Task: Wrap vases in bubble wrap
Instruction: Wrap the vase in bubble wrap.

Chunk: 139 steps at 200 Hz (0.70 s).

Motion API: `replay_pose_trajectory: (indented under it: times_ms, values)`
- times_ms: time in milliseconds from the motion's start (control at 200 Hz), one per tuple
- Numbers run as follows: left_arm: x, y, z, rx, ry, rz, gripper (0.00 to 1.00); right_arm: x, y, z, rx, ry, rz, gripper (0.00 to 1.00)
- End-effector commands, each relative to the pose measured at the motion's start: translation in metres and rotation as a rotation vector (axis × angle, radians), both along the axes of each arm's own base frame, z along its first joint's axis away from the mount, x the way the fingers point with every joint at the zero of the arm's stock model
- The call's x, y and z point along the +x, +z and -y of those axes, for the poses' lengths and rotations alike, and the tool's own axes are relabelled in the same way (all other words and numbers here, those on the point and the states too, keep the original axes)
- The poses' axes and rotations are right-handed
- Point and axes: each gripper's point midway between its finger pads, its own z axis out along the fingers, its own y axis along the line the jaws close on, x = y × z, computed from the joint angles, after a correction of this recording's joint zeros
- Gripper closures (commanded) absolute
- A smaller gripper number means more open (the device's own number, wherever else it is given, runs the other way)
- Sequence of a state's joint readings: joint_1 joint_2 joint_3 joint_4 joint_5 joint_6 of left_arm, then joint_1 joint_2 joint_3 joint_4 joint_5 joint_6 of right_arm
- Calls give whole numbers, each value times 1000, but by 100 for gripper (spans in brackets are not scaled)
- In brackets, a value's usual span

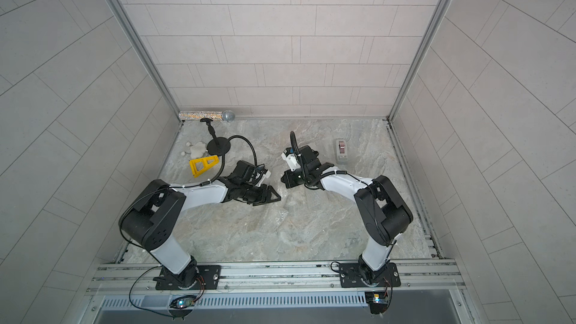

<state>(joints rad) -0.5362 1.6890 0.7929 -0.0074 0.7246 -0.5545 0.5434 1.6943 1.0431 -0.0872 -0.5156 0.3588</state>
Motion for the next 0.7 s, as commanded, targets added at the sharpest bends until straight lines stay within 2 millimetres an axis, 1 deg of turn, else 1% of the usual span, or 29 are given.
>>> replay_pose_trajectory:
  times_ms: [0,50,100,155,190,240,245,320,360,440,530,621,691]
  values:
    - [-26,-31,-14,87,-23,-113,56,-1,27,14,-52,-23,85,87]
    - [-26,-31,-15,86,-20,-111,56,-5,25,31,-124,-58,82,85]
    - [-25,-30,-15,87,-13,-112,56,-14,19,48,-190,-87,63,81]
    - [-26,-30,-15,83,-15,-111,56,-26,12,58,-218,-92,44,78]
    - [-26,-31,-15,82,-12,-113,56,-35,7,61,-225,-76,35,78]
    - [-26,-31,-15,82,-11,-115,56,-48,4,58,-221,-26,44,77]
    - [-26,-31,-15,82,-10,-116,56,-49,6,57,-219,-21,50,77]
    - [-26,-31,-15,81,-11,-116,56,-59,-4,56,-233,11,62,77]
    - [-25,-30,-14,76,-12,-115,56,-62,-8,54,-223,21,54,80]
    - [-26,-29,-12,65,-20,-116,56,-61,-15,45,-205,31,42,82]
    - [-26,-28,-11,58,-30,-117,56,-48,-17,36,-198,29,45,85]
    - [-27,-27,-9,52,-41,-114,57,-32,-6,21,-165,33,70,87]
    - [-26,-28,-11,67,-39,-112,57,-20,2,14,-150,27,91,89]
